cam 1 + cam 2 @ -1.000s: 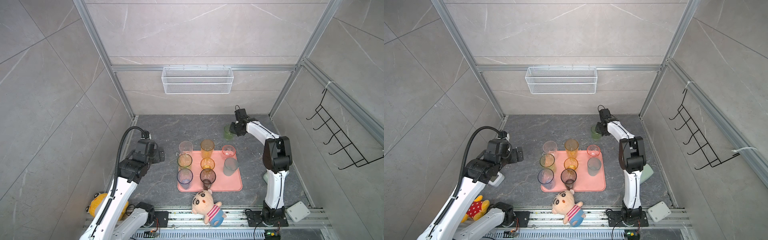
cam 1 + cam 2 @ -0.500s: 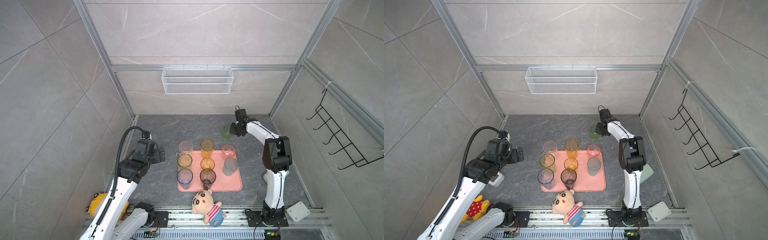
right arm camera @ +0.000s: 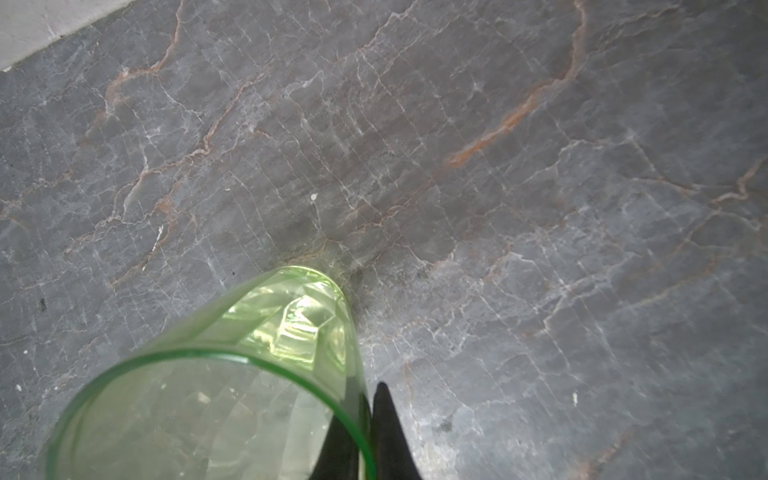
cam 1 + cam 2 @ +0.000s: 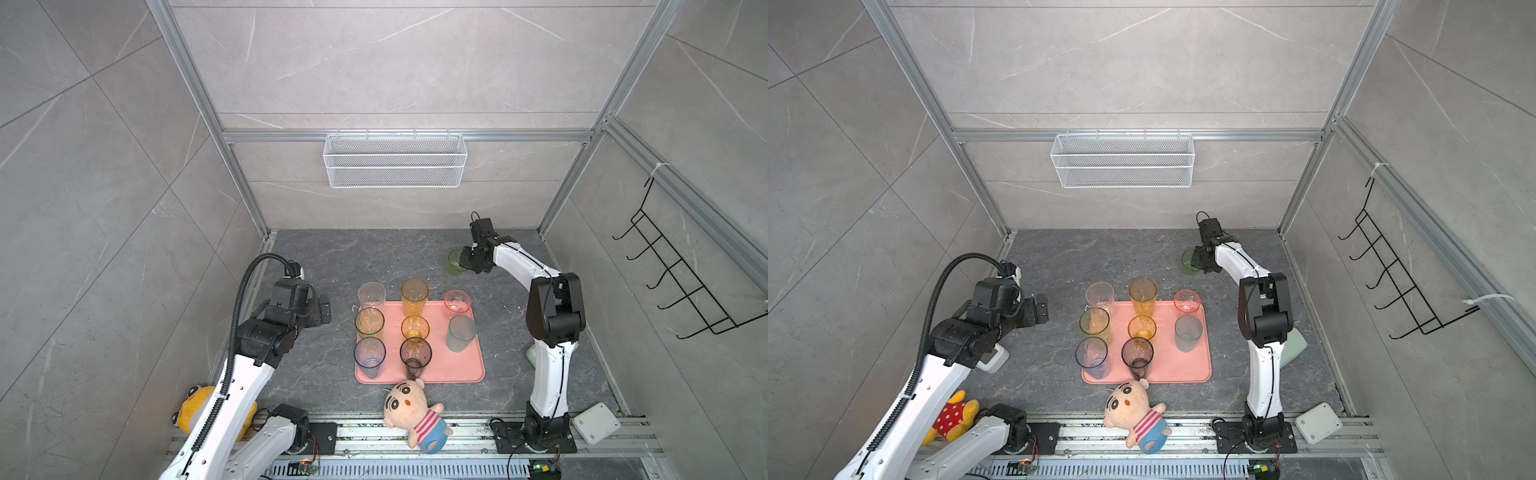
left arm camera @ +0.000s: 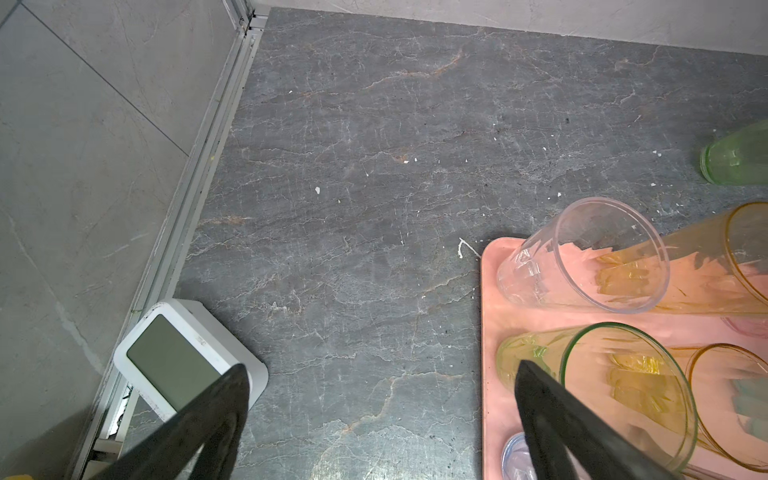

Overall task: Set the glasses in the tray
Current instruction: 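Lift the green glass and carry it to the tray's near corner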

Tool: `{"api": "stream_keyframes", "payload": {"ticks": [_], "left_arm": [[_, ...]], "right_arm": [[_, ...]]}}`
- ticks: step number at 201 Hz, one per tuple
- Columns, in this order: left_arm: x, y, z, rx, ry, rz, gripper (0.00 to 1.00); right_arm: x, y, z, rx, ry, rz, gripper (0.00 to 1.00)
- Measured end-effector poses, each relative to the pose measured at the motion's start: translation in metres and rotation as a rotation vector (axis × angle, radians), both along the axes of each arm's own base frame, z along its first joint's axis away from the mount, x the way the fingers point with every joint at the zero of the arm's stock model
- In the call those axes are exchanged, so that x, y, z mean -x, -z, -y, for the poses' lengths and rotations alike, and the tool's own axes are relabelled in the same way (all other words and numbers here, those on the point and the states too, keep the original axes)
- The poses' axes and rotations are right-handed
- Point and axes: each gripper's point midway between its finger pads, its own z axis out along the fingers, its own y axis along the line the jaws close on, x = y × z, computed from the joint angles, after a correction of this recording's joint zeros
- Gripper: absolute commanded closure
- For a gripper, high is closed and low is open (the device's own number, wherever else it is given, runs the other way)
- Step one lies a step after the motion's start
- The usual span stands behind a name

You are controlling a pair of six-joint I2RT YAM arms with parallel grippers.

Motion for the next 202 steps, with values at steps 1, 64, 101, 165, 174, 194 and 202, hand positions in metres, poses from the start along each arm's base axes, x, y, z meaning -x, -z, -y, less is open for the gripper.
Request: {"api": "stream_keyframes", "payload": {"ticks": [1, 64, 101, 165, 174, 194, 202], "left_arm": [[0.000, 0.000, 0.000, 0.000, 0.000, 0.000, 0.00], [0.001, -0.004, 0.002, 0.021, 0.012, 0.014, 0.00], [0.002, -0.006, 0.003, 0.033, 0.015, 0.021, 0.00], [0.002, -0.010, 0.004, 0.051, 0.021, 0.042, 0.00], [0.002, -0.011, 0.004, 0.052, 0.022, 0.043, 0.00], [0.002, -0.011, 0.004, 0.052, 0.022, 0.043, 0.00], [0.002, -0.011, 0.004, 0.052, 0.022, 0.043, 0.00]], "right_arm": [[0.000, 0.000, 0.000, 0.000, 0.000, 0.000, 1.00], [0.031, -0.050, 0.010, 0.023, -0.005, 0.048, 1.00], [0.052, -0.084, 0.013, 0.019, -0.011, 0.079, 1.00], [0.108, -0.101, 0.014, -0.016, -0.040, 0.009, 1.00], [0.116, -0.104, 0.013, -0.021, -0.046, 0.001, 1.00], [0.130, -0.113, 0.011, -0.023, -0.063, 0.001, 1.00], [0.136, -0.118, 0.009, -0.024, -0.071, 0.003, 1.00]]}}
